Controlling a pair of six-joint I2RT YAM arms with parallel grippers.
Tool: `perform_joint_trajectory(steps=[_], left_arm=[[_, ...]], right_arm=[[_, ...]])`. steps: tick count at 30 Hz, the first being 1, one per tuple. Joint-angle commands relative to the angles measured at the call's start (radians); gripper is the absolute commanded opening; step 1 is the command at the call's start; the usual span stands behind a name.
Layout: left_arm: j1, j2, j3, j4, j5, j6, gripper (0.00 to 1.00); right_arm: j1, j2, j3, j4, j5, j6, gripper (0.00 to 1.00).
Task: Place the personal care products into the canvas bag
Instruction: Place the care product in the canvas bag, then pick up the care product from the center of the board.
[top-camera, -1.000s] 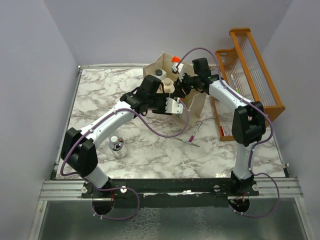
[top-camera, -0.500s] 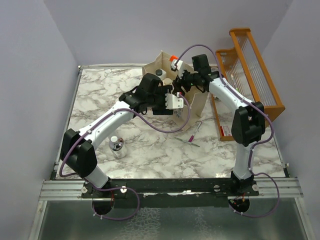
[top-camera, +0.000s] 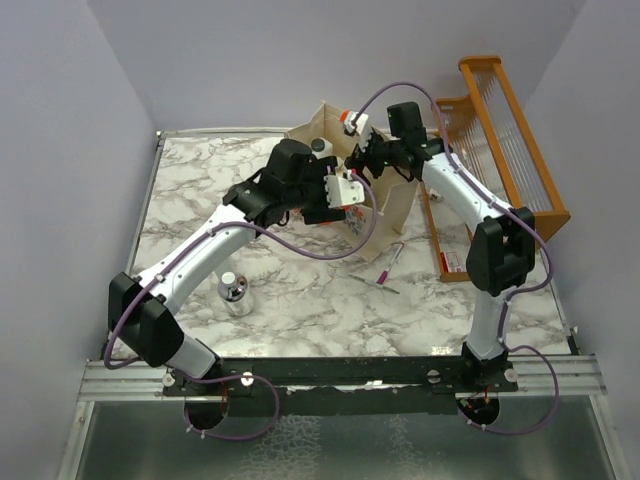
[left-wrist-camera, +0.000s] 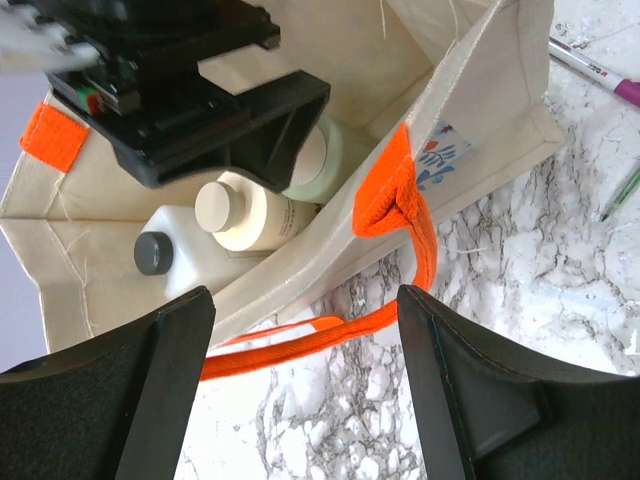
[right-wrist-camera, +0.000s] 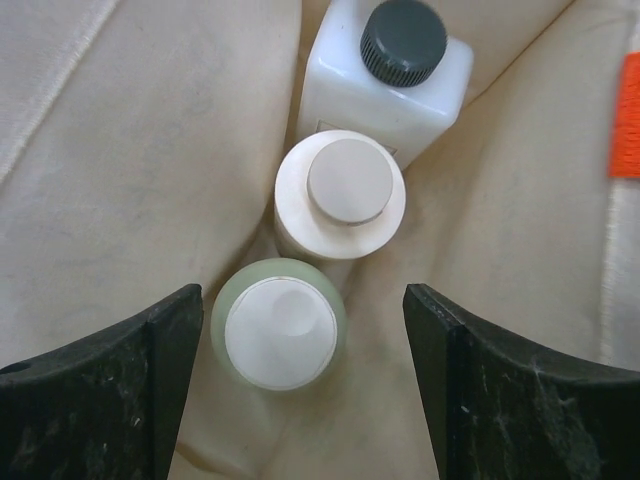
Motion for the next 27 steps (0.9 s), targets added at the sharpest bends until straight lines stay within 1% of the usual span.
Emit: perform_joint_trajectory(steps=[1, 7, 12, 14, 16, 20, 22, 27], left_arm=[[0.002, -0.065, 0.014, -0.031, -0.039, -0.053, 0.77], [0.044, -0.120, -0.019, -0.042, -0.040, -0.097, 0.79], [0.120, -0.174, -0.038, -0.070, -0.033, -0.142, 0.83], [0.159, -0.197, -0.047, -0.093, -0.036, -0.170, 0.86], [0.204, -0.206, -0.039, -0.139, -0.042, -0.205, 0.88], [0.283, -0.198, -0.002, -0.305, -0.080, -0.268, 0.88], [0.327, -0.221, -0.023, -0.362, -0.084, -0.284, 0.88], [0.477, -0.303, -0.115, -0.426, -0.037, -0.303, 0.88]], right_arm=[[0.001, -0.105, 0.044, -0.001, -0.001, 0.019, 0.82], [0.001, -0.171, 0.063, -0.002, -0.014, 0.057, 0.84], [0.001, -0.240, 0.072, 0.001, -0.024, 0.113, 0.85], [0.001, -0.270, 0.065, 0.001, -0.036, 0.131, 0.86], [0.001, -0.299, 0.048, 0.005, -0.053, 0.149, 0.86], [0.001, -0.341, 0.010, 0.010, -0.090, 0.178, 0.86], [0.001, -0.352, -0.009, 0.010, -0.110, 0.186, 0.86], [0.000, -0.355, -0.023, -0.007, -0.144, 0.189, 0.88]])
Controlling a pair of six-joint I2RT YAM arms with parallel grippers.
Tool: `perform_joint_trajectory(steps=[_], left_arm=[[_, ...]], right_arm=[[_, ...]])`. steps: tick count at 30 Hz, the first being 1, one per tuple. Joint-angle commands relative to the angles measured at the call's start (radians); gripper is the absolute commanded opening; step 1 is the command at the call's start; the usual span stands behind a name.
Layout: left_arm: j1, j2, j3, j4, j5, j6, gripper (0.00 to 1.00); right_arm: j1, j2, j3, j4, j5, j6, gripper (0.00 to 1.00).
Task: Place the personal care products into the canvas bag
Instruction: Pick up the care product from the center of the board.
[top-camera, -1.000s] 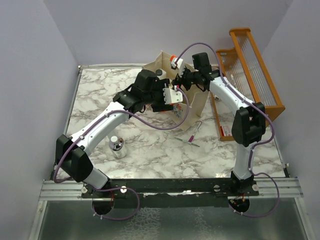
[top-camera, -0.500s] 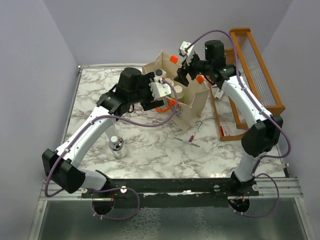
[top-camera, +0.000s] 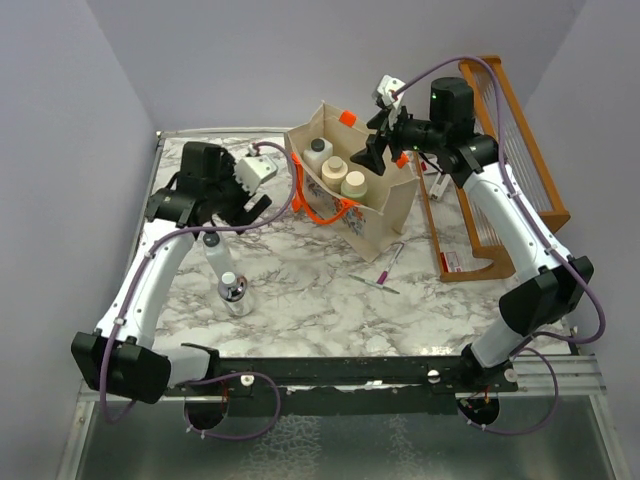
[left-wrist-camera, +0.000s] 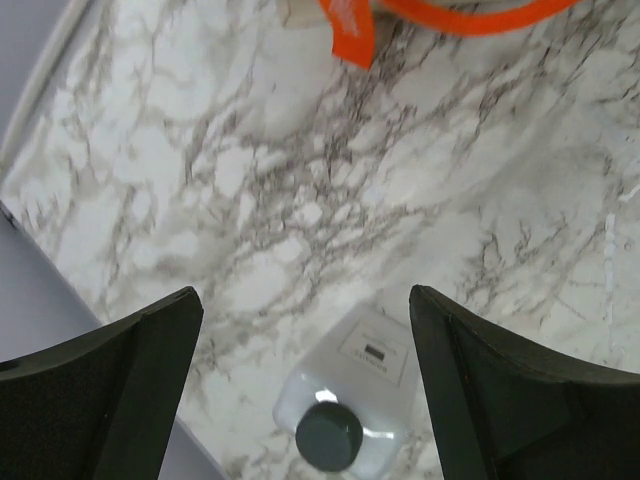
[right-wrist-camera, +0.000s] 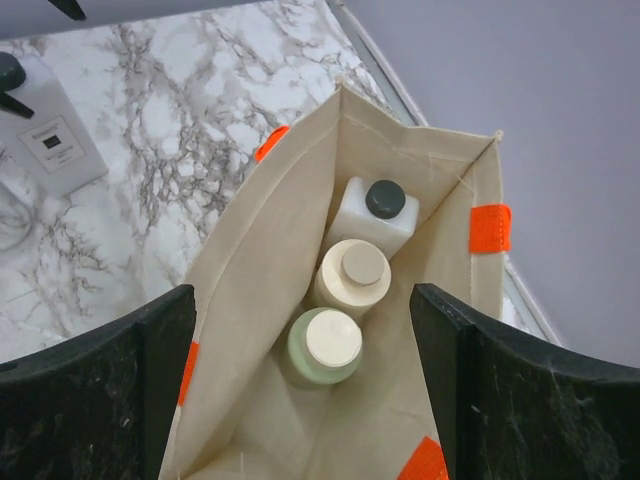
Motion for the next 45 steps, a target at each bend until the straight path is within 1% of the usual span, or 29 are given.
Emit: perform_joint_trajectory(steps=[1, 4, 5, 6, 7, 12, 16, 21, 30, 36, 37, 39, 41, 43, 45], left_arm=[[0.120, -0.097, -0.068, -0.140, 0.026, -0.047, 0.88], [0.164, -0.116, -0.096, -0.194, 0.067, -0.033, 0.90], [0.175, -0.119, -0.101, -0.215, 0.080, -0.022, 0.92], [0.185, -0.120, -0.108, -0.233, 0.089, -0.011, 0.98], [0.196, -0.120, -0.112, -0.249, 0.094, 0.004, 0.99], [0.266, -0.102, -0.121, -0.256, 0.081, 0.068, 0.99], [0.306, -0.045, -0.105, -0.282, 0.124, 0.129, 0.99], [0.327, 0.013, -0.097, -0.350, 0.201, 0.218, 0.99], [0.342, 0.100, -0.069, -0.352, 0.173, 0.301, 0.99], [0.342, 0.138, -0.083, -0.395, 0.215, 0.416, 0.99], [0.342, 0.135, -0.089, -0.376, 0.218, 0.409, 0.95], [0.341, 0.132, -0.098, -0.341, 0.229, 0.394, 0.84], [0.340, 0.133, -0.092, -0.333, 0.264, 0.397, 0.73], [0.332, 0.136, -0.082, -0.326, 0.308, 0.395, 0.65], [0.312, 0.135, -0.075, -0.315, 0.329, 0.393, 0.52]], right_arm=[[0.001, -0.009, -0.022, -0.012, -0.065, 0.028, 0.89], [0.002, -0.006, -0.025, -0.013, -0.078, 0.029, 0.90], [0.001, -0.004, -0.026, -0.013, -0.080, 0.028, 0.91], [0.001, -0.002, -0.028, -0.013, -0.083, 0.026, 0.91], [0.001, 0.001, -0.032, -0.013, -0.084, 0.025, 0.91], [0.002, 0.001, -0.057, -0.008, -0.101, 0.019, 0.91], [0.002, -0.007, -0.084, 0.000, -0.099, 0.011, 0.92], [0.002, -0.022, -0.114, 0.008, -0.071, -0.004, 0.92], [0.003, -0.019, -0.128, 0.015, -0.086, 0.003, 0.92], [0.001, -0.031, -0.139, 0.019, -0.079, 0.003, 0.92], [0.001, -0.032, -0.138, 0.019, -0.079, 0.003, 0.92], [0.001, -0.036, -0.136, 0.017, -0.084, 0.004, 0.92], [0.002, -0.037, -0.138, 0.017, -0.086, 0.007, 0.93], [0.002, -0.039, -0.140, 0.019, -0.085, 0.007, 0.93], [0.001, -0.043, -0.142, 0.019, -0.083, 0.007, 0.93]])
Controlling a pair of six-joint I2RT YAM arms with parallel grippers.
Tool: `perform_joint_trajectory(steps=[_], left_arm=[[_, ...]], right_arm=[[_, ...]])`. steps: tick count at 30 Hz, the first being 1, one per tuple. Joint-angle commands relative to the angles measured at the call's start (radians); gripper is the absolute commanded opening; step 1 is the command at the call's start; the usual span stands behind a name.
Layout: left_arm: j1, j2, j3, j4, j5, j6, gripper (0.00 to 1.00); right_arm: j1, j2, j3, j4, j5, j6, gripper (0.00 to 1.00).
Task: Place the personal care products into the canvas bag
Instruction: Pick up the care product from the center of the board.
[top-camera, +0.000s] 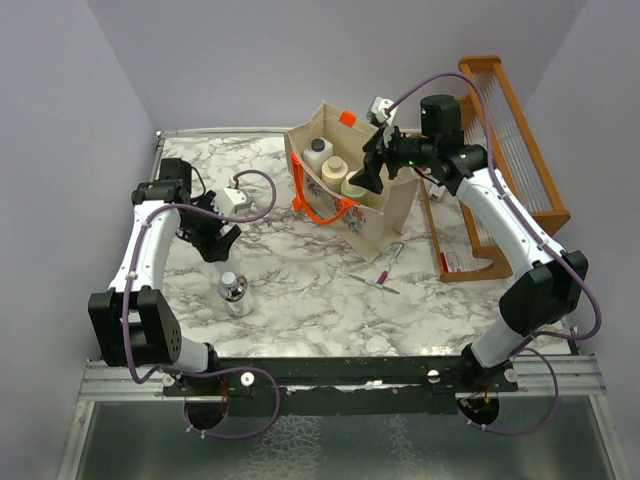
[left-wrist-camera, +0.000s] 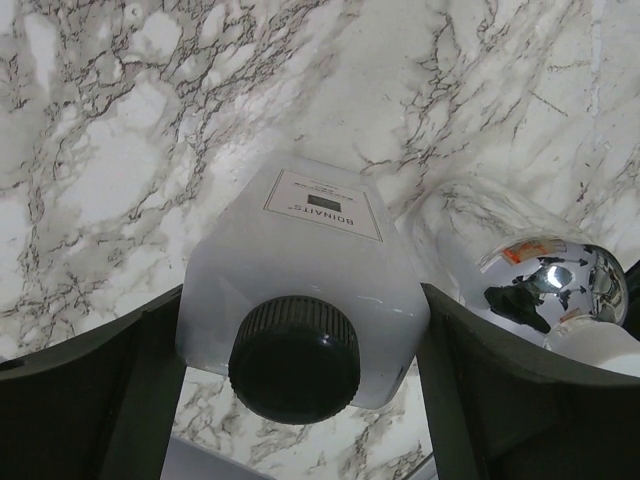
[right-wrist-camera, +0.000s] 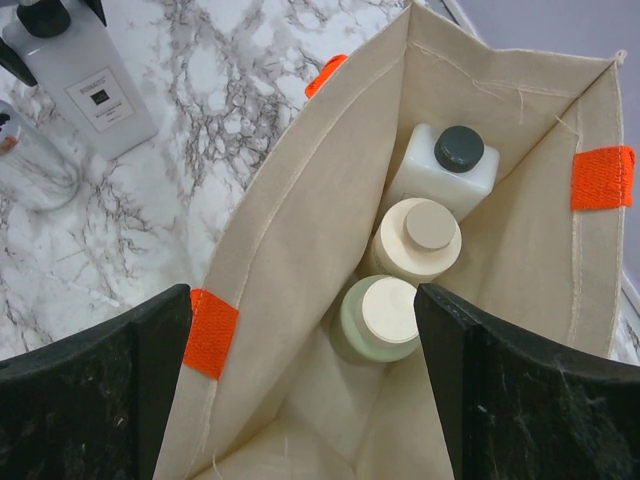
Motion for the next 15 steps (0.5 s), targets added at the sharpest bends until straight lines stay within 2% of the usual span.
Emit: perform_joint_trajectory(steps=[1, 3, 6, 11, 15], left_arm=[[-0.042, -0.009, 0.025, 0.043, 0.131, 0.016, 0.44], [-0.083, -0.008, 0.037, 0.067, 0.133, -0.011, 0.31], [-0.169, -0.008, 0.058, 0.106, 0.141, -0.060, 0.19], [-0.342, 0.011, 0.078, 0.174, 0.158, -0.123, 0.12], [-0.450, 0.062, 0.122, 0.190, 0.138, -0.160, 0.10]], right_arm=[[0.002, -0.045, -0.005, 0.022, -0.013, 0.005, 0.93], [0.002, -0.050, -0.007, 0.022, -0.012, 0.005, 0.93], [0.002, -0.060, -0.009, 0.023, -0.008, 0.005, 0.93], [0.002, -0.080, -0.028, 0.036, 0.014, -0.007, 0.93], [0.002, -0.093, -0.038, 0.025, 0.014, -0.025, 0.93]])
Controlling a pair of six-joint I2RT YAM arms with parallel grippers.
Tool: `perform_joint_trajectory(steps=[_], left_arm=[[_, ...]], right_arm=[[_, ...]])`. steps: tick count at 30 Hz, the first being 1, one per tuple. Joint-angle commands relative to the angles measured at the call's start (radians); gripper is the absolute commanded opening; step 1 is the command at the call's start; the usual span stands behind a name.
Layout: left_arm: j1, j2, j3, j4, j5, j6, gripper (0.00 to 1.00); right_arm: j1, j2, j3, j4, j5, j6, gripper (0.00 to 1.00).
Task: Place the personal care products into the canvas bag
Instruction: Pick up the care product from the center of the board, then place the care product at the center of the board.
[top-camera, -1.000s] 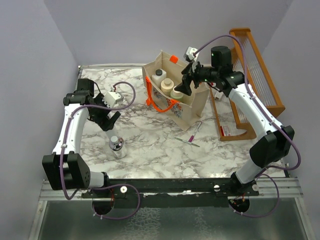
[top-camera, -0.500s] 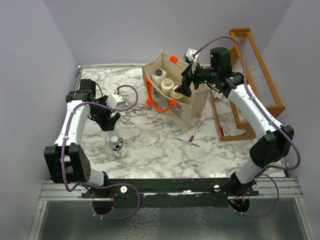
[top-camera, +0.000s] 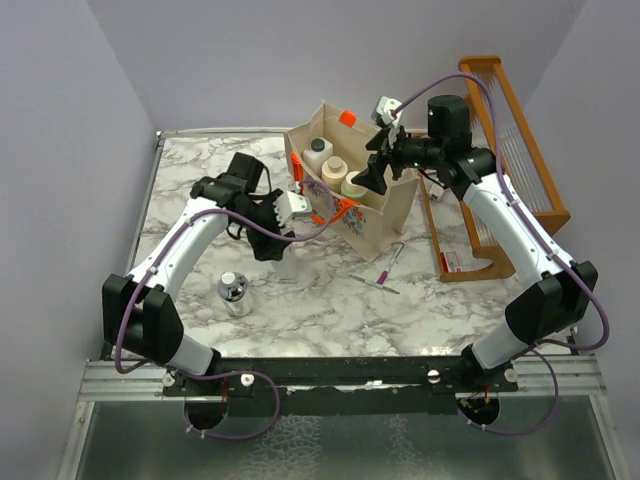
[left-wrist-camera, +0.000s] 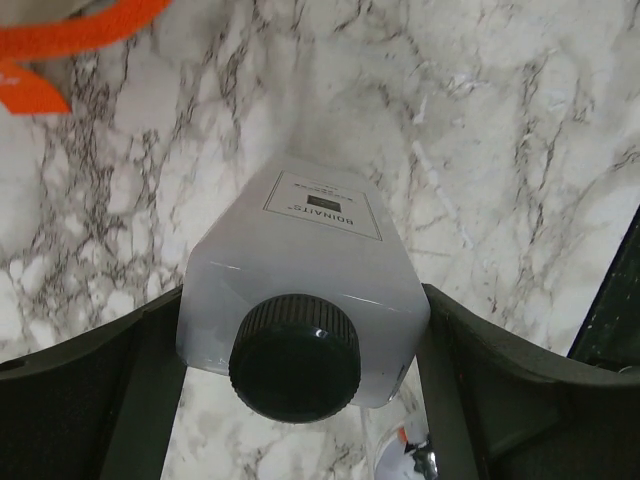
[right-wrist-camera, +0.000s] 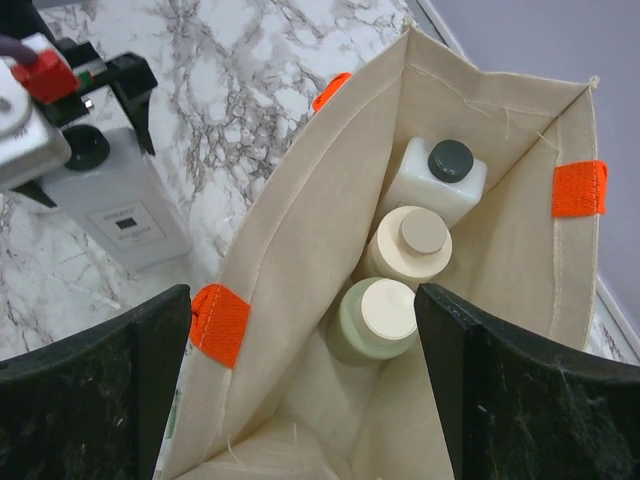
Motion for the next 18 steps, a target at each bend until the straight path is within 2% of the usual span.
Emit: perform_joint_trajectory(steps=[1, 7, 10, 15, 18], left_arm=[[-0.104, 0.040, 0.092, 0.074, 0.050, -0.058, 0.10], [-0.204, 0.089, 0.093, 0.092, 0.005, -0.088, 0.11], [-0.228, 0.088, 0.066, 0.128, -0.019, -0.113, 0.17], [-0.255, 0.064, 0.015, 0.174, -0.044, -0.130, 0.46], [-0.262, 0.044, 0.003, 0.192, -0.036, -0.134, 0.76]], right_arm=[[0.002, -0.050, -0.025, 0.020, 0.010, -0.022, 0.93], [0.001, -0.092, -0.080, 0.050, 0.043, -0.016, 0.93], [0.002, -0.096, -0.090, 0.058, 0.061, -0.014, 0.93], [0.001, -0.085, -0.088, 0.060, 0.051, -0.003, 0.93], [0.001, -0.078, -0.084, 0.062, 0.041, 0.006, 0.93]])
